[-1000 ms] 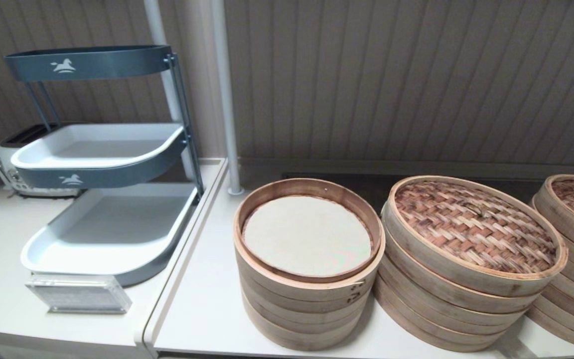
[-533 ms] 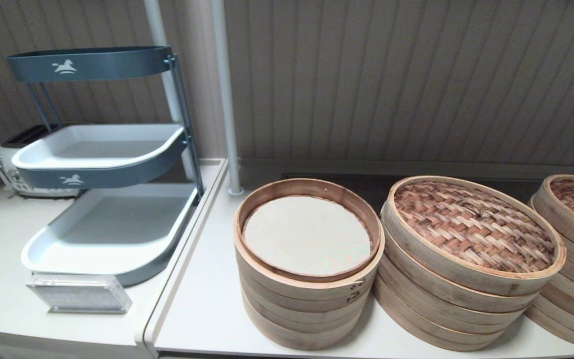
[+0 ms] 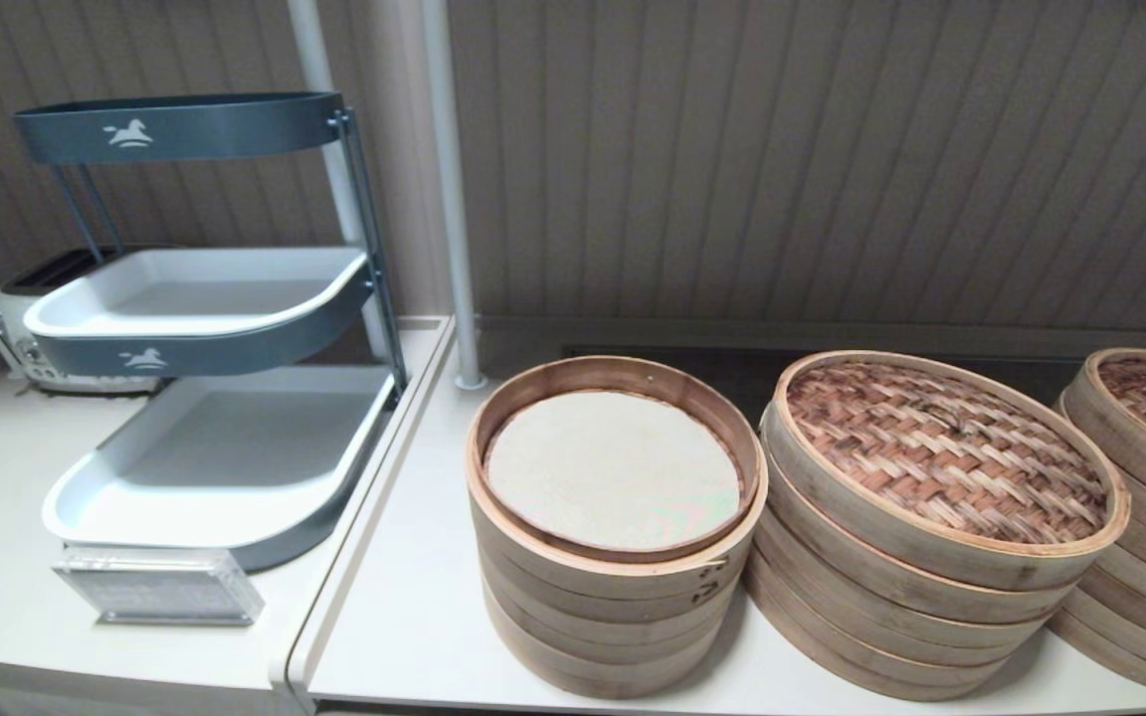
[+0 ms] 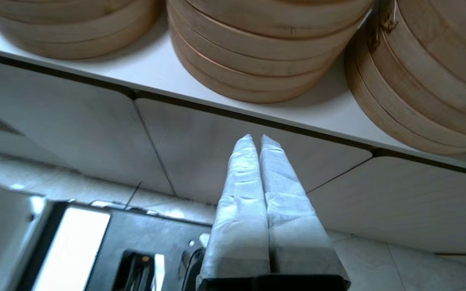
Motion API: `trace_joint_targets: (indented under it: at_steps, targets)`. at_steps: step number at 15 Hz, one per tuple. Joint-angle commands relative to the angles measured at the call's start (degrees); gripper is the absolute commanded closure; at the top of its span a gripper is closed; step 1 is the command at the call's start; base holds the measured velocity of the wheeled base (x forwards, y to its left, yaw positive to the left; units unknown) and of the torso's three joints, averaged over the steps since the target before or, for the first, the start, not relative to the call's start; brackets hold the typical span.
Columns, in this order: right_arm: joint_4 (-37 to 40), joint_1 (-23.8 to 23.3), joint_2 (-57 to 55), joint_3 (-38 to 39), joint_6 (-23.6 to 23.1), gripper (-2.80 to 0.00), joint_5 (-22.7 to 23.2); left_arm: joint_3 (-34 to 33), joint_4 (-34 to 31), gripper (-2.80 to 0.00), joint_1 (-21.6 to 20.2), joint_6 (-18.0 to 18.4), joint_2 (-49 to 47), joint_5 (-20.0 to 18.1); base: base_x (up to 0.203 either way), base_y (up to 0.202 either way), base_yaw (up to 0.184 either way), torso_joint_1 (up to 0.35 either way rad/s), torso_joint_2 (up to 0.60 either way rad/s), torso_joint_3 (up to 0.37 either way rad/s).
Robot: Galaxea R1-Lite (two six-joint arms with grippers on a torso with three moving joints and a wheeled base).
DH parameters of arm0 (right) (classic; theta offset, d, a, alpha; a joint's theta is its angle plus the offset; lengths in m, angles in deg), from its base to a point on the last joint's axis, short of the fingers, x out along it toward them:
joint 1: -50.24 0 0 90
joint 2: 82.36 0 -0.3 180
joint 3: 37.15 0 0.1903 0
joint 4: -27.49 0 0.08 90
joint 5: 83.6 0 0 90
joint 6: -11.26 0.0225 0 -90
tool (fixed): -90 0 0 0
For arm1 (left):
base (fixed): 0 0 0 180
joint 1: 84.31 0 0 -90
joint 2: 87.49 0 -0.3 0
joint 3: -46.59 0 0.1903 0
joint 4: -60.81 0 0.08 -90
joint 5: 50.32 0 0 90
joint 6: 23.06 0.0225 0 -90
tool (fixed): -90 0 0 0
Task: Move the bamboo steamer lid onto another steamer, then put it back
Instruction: Pick up the steamer
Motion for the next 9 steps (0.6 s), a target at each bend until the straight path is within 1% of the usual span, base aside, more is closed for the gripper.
trace_joint_targets:
  at_steps: [1,3,4,6,7,9]
  targets:
    - [-6.3,0.2,7.1,9.7,0.3,0.00,-0.8,-1.6,0.1,0.00,0.0,0.0,0.0,0.0,0.000,0.000,0.000,0.000,0.00,0.000]
    - [-12.9,0.4,10.3,17.2,4.0,0.00,-1.6,-1.6,0.1,0.00,0.0,-0.1,0.0,0.0,0.000,0.000,0.000,0.000,0.00,0.000]
    - [-19.0,0.5,11.9,20.6,5.4,0.00,-2.4,-1.6,0.1,0.00,0.0,0.0,0.0,0.0,0.000,0.000,0.000,0.000,0.00,0.000]
    - [-29.5,0.7,13.2,27.1,6.4,0.00,-6.6,-1.6,0.1,0.00,0.0,-0.1,0.0,0.0,0.000,0.000,0.000,0.000,0.00,0.000]
    - [-32.9,0.8,13.8,29.1,6.5,0.00,-8.2,-1.6,0.1,0.00,0.0,-0.1,0.0,0.0,0.000,0.000,0.000,0.000,0.00,0.000]
    - [-36.3,1.0,17.1,32.3,6.2,0.00,-8.8,-1.6,0.1,0.00,0.0,-0.1,0.0,0.0,0.000,0.000,0.000,0.000,0.00,0.000]
